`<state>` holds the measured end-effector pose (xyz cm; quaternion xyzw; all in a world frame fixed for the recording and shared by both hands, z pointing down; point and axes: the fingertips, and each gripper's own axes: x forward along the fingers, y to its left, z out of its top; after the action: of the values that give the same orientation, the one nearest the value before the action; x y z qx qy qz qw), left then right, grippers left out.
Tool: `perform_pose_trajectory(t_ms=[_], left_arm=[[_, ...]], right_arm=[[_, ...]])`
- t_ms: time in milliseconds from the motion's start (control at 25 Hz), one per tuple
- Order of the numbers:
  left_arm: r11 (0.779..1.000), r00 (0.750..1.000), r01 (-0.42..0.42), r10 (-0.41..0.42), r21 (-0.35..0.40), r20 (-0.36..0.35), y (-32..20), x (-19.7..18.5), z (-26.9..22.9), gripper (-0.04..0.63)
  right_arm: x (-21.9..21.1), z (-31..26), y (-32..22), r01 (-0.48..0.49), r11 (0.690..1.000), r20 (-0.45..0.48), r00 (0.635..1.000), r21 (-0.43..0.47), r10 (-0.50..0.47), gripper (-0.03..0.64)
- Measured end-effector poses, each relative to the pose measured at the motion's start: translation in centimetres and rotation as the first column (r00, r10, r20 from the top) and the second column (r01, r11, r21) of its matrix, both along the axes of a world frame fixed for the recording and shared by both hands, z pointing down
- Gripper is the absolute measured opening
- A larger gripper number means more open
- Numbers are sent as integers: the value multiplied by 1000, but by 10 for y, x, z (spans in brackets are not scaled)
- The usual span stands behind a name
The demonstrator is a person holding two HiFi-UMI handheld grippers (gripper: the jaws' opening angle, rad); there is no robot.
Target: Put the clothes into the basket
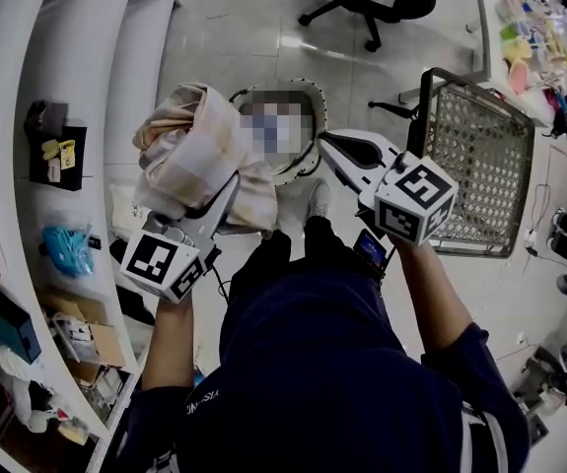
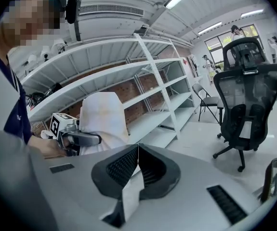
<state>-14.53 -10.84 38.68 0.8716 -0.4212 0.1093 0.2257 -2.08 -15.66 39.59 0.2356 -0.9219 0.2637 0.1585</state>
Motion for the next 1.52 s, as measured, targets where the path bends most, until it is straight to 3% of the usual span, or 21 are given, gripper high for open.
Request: perform_pose_trajectory(t_ms=[480,880,1520], left_arm=[[998,999,-27,29,-64,36,-44,48,47,127],[989,998,-22,31,-148,59,-57,60,103,126],[941,986,-25,78,-338,144,-75,75,230,127]], right_arm=[[38,40,-28,5,998,-27,1000,-61,-6,8],[45,85,-33,10,993,-69,997,-117,-18,8],[76,114,-29,-27,986,-126,992,-163,6,8]])
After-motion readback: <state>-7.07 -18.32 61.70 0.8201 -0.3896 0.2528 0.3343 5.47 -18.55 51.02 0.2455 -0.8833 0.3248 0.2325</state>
